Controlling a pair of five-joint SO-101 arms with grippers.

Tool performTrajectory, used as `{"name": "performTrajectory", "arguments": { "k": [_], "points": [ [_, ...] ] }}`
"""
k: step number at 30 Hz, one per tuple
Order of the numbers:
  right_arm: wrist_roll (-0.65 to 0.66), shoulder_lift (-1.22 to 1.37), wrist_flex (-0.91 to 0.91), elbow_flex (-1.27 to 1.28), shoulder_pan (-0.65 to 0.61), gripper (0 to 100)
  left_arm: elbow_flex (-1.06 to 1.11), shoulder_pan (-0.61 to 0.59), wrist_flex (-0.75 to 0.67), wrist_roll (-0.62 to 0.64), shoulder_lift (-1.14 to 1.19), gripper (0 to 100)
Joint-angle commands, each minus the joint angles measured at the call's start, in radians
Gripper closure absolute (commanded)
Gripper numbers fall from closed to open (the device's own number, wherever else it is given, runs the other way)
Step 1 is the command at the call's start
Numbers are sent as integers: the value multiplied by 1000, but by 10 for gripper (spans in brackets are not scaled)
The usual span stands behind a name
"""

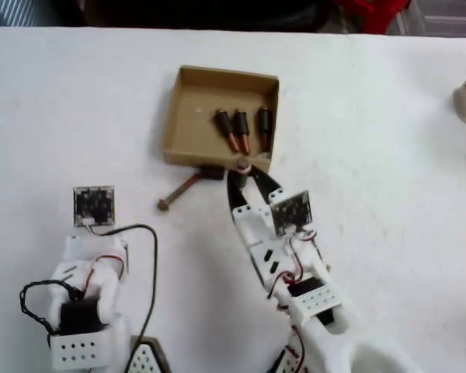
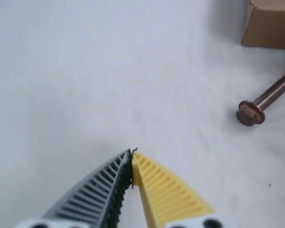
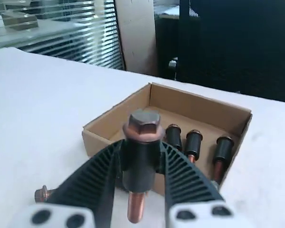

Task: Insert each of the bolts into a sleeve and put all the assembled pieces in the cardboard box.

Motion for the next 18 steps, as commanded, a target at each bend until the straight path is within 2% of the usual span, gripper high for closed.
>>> {"name": "performTrajectory", "arguments": {
  "k": [1, 4, 7, 12, 18],
  "points": [
    [20, -209, 389, -161, 56, 982, 0, -12, 43, -126, 7, 976],
    [20, -288, 598, -288, 81, 981, 0, -12, 46, -189, 7, 976],
    [20, -286, 699, -400, 91, 981, 0, -12, 46, -190, 7, 976],
    [21, -170, 746, -546, 104, 981, 0, -13, 46, -195, 7, 976],
    [21, 128, 748, -770, 150, 981, 0, -15, 46, -196, 7, 976]
  ]
}}
